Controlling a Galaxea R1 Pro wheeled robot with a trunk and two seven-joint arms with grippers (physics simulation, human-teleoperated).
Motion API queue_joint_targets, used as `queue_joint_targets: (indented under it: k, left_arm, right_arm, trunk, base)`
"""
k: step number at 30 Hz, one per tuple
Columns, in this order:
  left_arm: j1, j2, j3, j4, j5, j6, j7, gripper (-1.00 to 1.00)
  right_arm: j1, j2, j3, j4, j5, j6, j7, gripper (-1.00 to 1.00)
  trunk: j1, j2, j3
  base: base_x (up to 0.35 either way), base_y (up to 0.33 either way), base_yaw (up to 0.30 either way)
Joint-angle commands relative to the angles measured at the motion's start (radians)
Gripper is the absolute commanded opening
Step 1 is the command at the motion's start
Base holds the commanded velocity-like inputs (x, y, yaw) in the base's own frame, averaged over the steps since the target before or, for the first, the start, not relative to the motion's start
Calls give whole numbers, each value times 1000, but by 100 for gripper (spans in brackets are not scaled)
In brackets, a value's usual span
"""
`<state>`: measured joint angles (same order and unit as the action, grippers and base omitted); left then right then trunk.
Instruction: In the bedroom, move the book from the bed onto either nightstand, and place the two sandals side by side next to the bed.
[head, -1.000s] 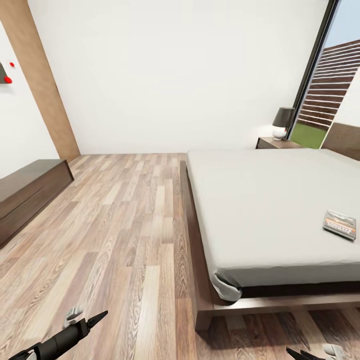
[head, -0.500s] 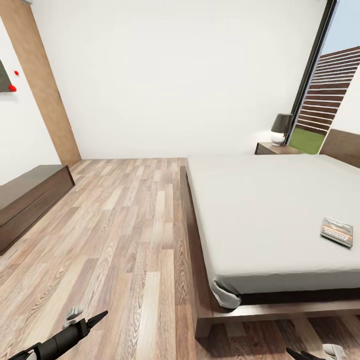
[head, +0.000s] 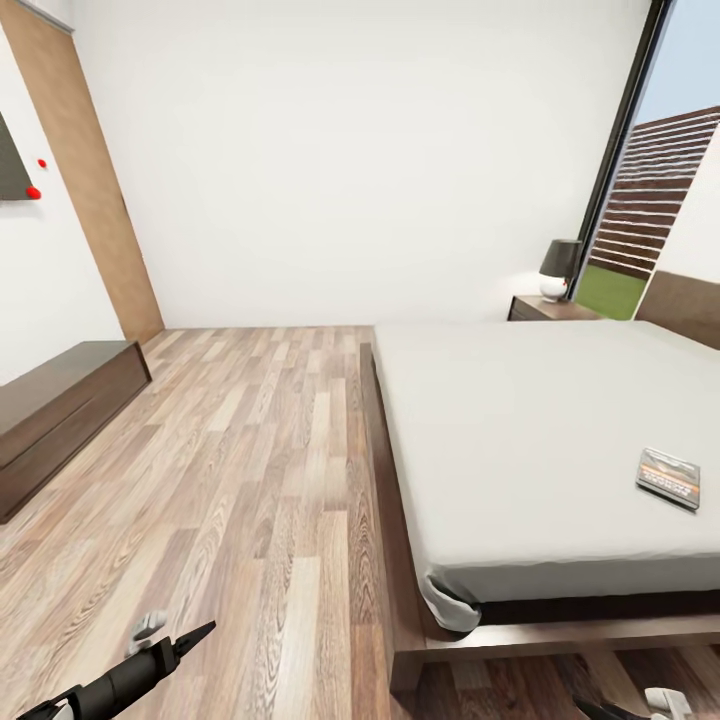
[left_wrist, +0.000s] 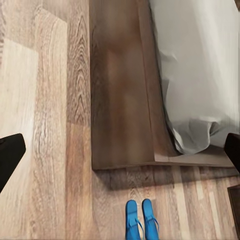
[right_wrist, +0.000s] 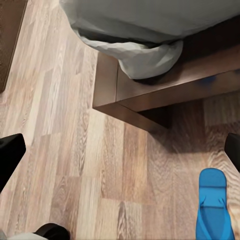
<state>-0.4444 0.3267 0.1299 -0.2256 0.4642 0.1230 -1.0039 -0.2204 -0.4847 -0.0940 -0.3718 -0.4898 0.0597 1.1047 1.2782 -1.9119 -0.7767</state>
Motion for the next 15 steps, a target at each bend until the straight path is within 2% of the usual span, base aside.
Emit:
queue_joint_targets:
  k: [1,4,12,15]
  left_arm:
    - [0,0,2,0,4,10,-4,100]
    - [0,0,2,0,4,10,-4,100]
    - [0,0,2,0,4,10,-4,100]
    - [0,0,2,0,4,10,-5,100]
  right_arm:
    - [0,0,-1,1,-4,6,4,100]
    - [0,0,-1,1,-4,6,4,100]
    - [0,0,-1,1,-4,6,3,100]
    - [0,0,-1,1,-4,6,4,100]
  trunk:
    - [-4,7,4]
    - [-16,28,18]
    - [-16,28,23]
    - [-27,49,33]
  base:
    - [0,0,0]
    - [0,0,0]
    - [0,0,0]
    - [0,0,0]
